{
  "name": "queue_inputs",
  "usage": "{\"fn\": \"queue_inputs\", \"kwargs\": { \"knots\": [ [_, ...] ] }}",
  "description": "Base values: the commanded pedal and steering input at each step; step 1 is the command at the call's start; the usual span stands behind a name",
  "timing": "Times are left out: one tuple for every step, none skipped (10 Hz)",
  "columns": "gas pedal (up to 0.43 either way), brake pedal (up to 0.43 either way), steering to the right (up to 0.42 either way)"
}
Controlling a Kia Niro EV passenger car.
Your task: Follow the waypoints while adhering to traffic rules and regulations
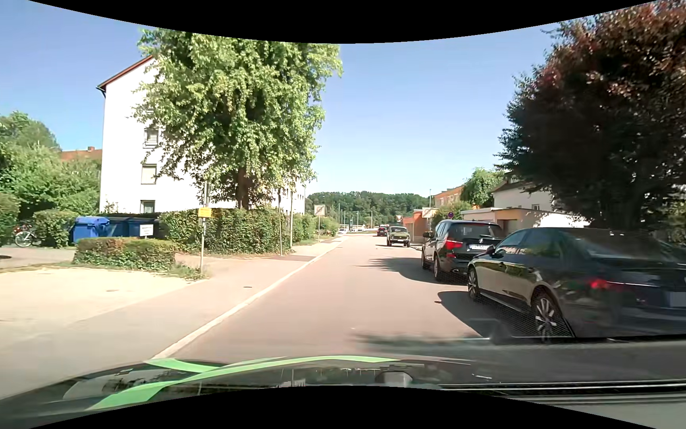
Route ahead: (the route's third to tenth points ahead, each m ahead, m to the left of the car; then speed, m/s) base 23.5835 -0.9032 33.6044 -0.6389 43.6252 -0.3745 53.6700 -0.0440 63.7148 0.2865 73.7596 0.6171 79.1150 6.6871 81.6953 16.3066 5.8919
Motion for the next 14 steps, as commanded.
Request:
{"fn": "queue_inputs", "kwargs": {
  "knots": [
    [0.039, 0.000, -0.003],
    [0.047, 0.000, -0.003],
    [0.059, 0.000, -0.003],
    [0.079, 0.000, -0.003],
    [0.098, 0.000, -0.003],
    [0.098, 0.000, -0.003],
    [0.110, 0.000, -0.003],
    [0.110, 0.000, -0.003],
    [0.130, 0.000, -0.003],
    [0.130, 0.000, -0.003],
    [0.130, 0.000, -0.003],
    [0.130, 0.000, -0.003],
    [0.118, 0.000, -0.003],
    [0.110, 0.000, -0.003]
  ]
}}
